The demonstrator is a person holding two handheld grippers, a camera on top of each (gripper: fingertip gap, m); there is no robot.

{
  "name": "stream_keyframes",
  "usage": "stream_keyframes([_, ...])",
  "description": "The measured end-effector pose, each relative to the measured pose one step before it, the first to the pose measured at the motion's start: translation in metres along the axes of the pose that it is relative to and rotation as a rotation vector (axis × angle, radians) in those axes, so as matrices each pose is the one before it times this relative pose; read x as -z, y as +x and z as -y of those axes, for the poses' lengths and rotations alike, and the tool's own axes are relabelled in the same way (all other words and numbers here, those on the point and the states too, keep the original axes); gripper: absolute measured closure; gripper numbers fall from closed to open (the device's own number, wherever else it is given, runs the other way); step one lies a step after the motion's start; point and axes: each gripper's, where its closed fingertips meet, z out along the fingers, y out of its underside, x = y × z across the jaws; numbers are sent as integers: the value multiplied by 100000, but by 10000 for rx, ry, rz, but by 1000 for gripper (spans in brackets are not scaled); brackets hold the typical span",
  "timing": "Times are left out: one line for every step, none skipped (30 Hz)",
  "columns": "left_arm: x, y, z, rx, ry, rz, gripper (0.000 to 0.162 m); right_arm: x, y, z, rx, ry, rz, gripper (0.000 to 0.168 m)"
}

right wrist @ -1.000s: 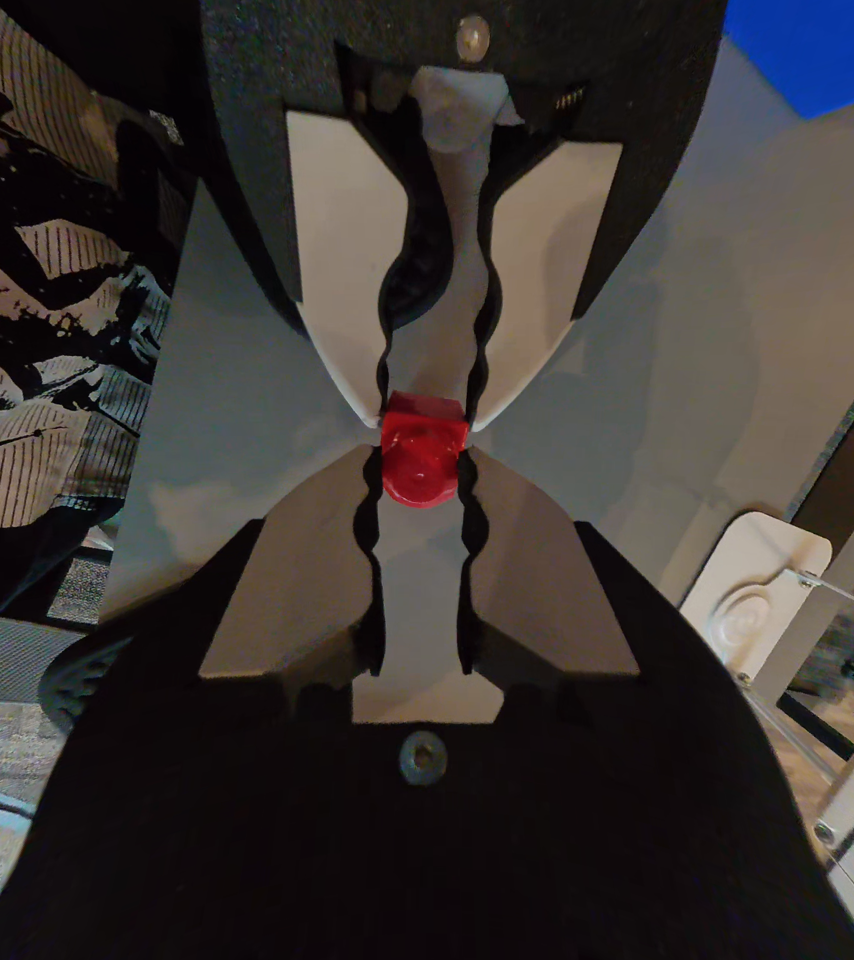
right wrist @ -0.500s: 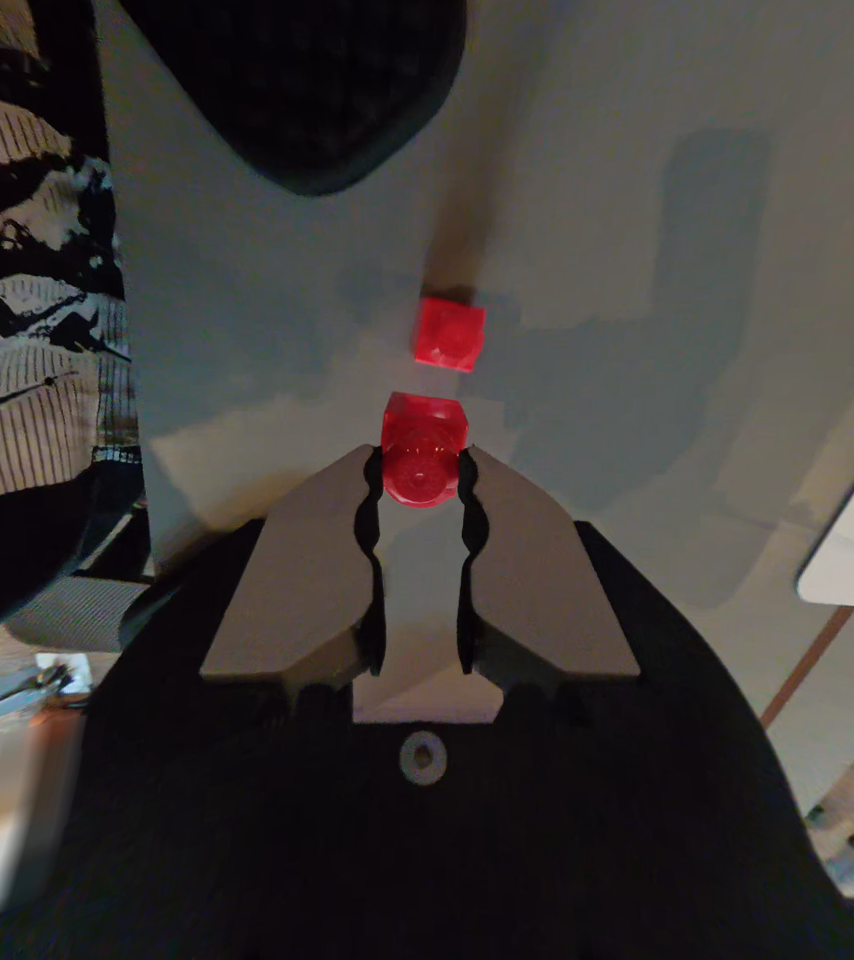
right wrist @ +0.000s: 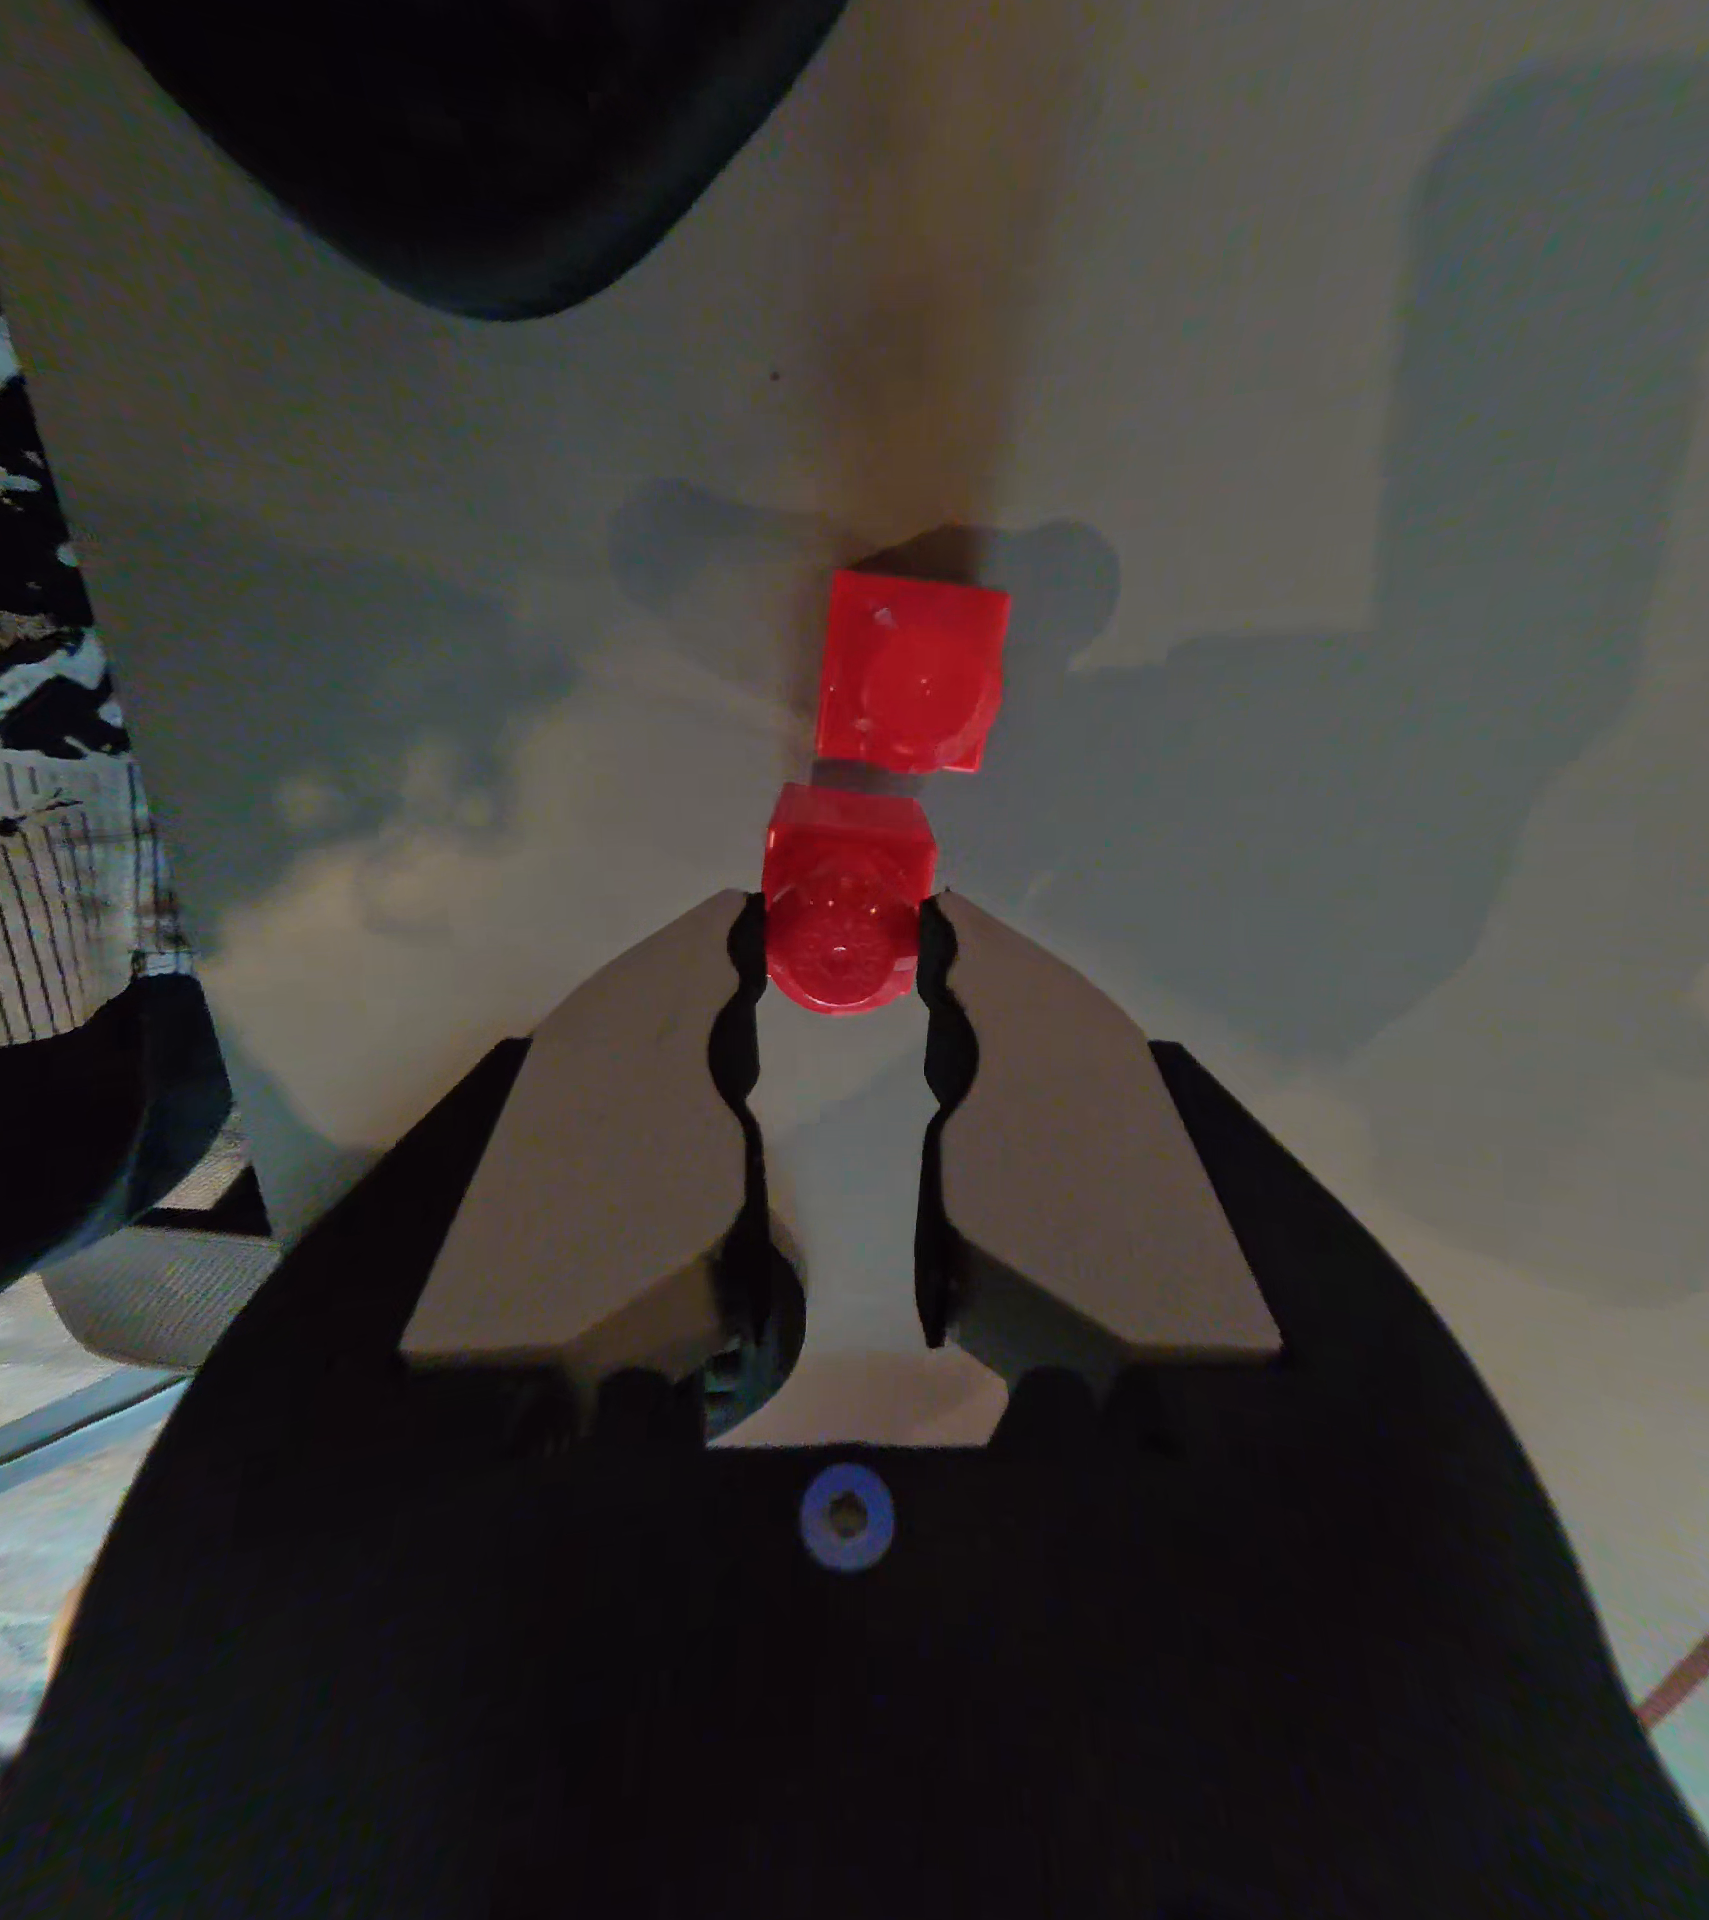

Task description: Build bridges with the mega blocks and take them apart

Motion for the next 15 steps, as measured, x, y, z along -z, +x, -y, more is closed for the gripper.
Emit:
stream_keyframes([49, -95, -7, 20, 20, 39, 103, -172, 40, 36, -24, -33, 46, 141])
stream_keyframes([68, -39, 26, -3, 30, 10, 103, -138, 89, 54, 35, -23, -18, 141])
stream_keyframes([50, -49, 40, -14, 29, 11, 103, -108, 121, 33, 7, -34, -42, 141])
stream_keyframes([58, -53, 26, -10, 19, 16, 103, -100, 108, 12, 9, -45, -16, 140])
stream_keyframes([40, -53, 8, -1, 1, 7, 103, -102, 68, 58, 12, 4, 11, 141])
stream_keyframes([44, -43, -1, -3, -5, -2, 103, -88, -10, 84, 21, 30, 54, 141])
stream_keyframes([40, -34, -17, -15, -3, -6, 103, -76, -9, 73, -25, 28, 55, 141])
stream_keyframes([44, -30, -21, -19, -8, -4, 103, -53, 59, 65, -19, 25, 0, 141])
stream_keyframes([26, -41, -34, -11, -3, 4, 103, -38, 70, 53, 2, 19, -2, 141])
stream_keyframes([21, -25, -38, -4, 1, -3, 103, -27, 36, 65, -36, 33, 30, 141])
stream_keyframes([2, -11, -51, 4, -4, -15, 103, -32, -25, 75, -58, 41, 86, 141])
stream_keyframes([-6, 13, -63, 11, -8, -21, 103, -39, -59, 76, -17, 56, 96, 141])
stream_keyframes([-25, 23, -73, 11, -11, -28, 102, -45, 51, -6, -2, -7, 15, 141])
stream_keyframes([-19, 43, -66, 6, -16, -32, 102, -72, 74, -60, 28, -38, -13, 141])
stream_keyframes([-19, 20, -67, 1, -16, -17, 101, -55, -43, -17, 36, -6, 43, 140])
